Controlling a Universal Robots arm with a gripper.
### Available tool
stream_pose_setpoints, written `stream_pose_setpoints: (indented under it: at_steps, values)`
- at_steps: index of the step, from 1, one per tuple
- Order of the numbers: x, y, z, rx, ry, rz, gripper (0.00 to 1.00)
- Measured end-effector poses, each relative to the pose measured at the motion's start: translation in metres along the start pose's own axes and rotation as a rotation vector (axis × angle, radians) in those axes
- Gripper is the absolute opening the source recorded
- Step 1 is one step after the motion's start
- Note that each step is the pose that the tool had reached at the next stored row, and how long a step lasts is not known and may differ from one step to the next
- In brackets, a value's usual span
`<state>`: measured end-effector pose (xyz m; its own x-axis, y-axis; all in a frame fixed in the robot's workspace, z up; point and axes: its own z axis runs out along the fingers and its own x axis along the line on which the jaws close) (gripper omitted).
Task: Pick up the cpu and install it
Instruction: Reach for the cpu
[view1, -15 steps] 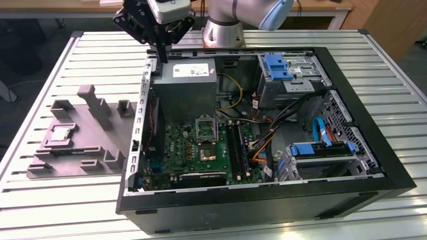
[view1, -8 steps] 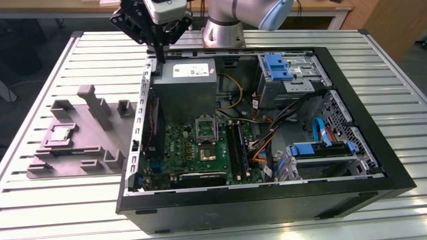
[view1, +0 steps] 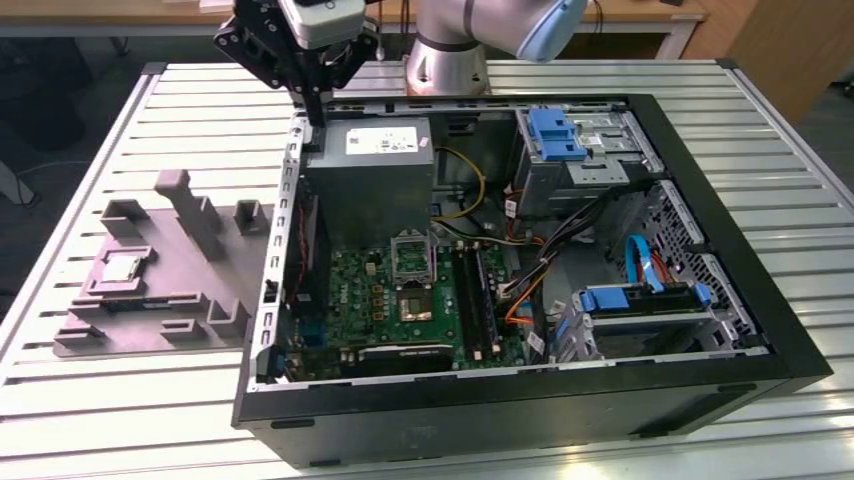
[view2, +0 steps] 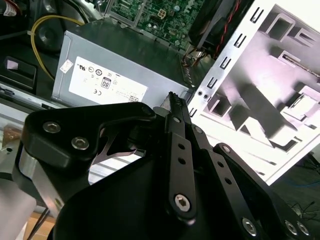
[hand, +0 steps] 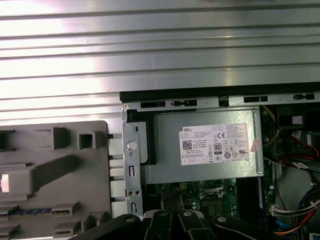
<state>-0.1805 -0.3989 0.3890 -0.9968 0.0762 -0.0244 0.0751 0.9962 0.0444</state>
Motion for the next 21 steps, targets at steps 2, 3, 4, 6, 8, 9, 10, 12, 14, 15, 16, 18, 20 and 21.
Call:
stream_pose_setpoints:
  at_steps: [2, 3, 4, 6, 8, 9, 10, 12, 14, 15, 16, 18, 20, 21]
  values:
    - [0.0012, -0.0001, 0.0000, 0.0000, -0.0001, 0.000, 0.11]
    - [0.0019, -0.0001, 0.0000, 0.0000, 0.0000, 0.000, 0.11]
    - [0.0026, -0.0002, 0.0000, 0.0000, 0.0000, 0.000, 0.11]
    - [0.0040, -0.0003, 0.0000, 0.0000, 0.0000, 0.000, 0.11]
    - [0.0054, -0.0004, 0.0001, 0.0000, -0.0001, 0.000, 0.11]
    - [0.0060, -0.0005, 0.0001, 0.0000, -0.0001, 0.000, 0.11]
    - [0.0066, -0.0005, 0.0001, 0.0000, -0.0001, 0.000, 0.11]
    - [0.0079, -0.0006, 0.0002, -0.0001, -0.0001, 0.000, 0.11]
    - [0.0090, -0.0007, 0.0003, -0.0001, -0.0001, 0.000, 0.11]
    - [0.0093, -0.0007, 0.0003, 0.0000, 0.0000, 0.000, 0.11]
    - [0.0093, -0.0007, 0.0003, 0.0001, 0.0000, 0.000, 0.11]
    - [0.0094, -0.0007, 0.0005, 0.0000, 0.0000, 0.000, 0.11]
    - [0.0094, -0.0008, 0.0008, 0.0000, 0.0000, 0.000, 0.11]
    - [0.0094, -0.0008, 0.0008, 0.0001, 0.0000, 0.000, 0.11]
